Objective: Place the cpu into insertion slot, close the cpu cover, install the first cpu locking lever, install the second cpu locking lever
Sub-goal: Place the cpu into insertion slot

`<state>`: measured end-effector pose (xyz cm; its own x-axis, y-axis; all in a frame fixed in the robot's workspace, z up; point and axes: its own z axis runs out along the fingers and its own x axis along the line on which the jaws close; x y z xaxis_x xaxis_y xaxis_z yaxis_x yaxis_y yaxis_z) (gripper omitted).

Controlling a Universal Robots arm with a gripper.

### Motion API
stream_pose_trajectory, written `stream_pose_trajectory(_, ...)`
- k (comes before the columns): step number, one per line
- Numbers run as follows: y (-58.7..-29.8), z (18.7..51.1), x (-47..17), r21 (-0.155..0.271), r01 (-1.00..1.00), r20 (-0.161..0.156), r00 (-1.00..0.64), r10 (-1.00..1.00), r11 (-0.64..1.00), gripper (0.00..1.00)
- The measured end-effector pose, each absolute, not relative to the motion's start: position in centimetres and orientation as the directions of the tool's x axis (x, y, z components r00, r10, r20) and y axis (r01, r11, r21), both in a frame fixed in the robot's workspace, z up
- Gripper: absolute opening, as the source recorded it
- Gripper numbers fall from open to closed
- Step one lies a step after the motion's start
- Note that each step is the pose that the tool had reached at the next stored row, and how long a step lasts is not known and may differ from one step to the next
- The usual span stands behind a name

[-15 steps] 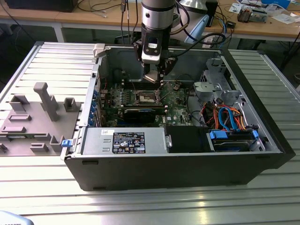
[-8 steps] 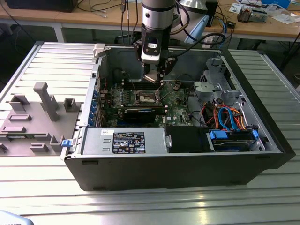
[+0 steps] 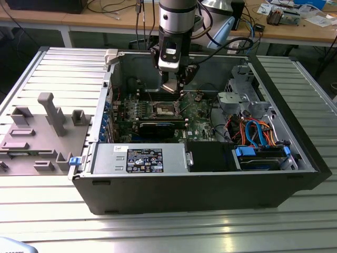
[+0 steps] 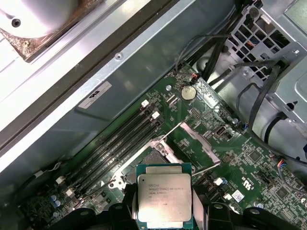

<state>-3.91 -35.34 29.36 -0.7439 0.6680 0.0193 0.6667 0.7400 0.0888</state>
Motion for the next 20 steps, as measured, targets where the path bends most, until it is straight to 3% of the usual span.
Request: stream_pose_trajectory(20,-35.34,29.35,-3.91,0.089,0.686,0.019,-0.726,0.688,0.722,0.55)
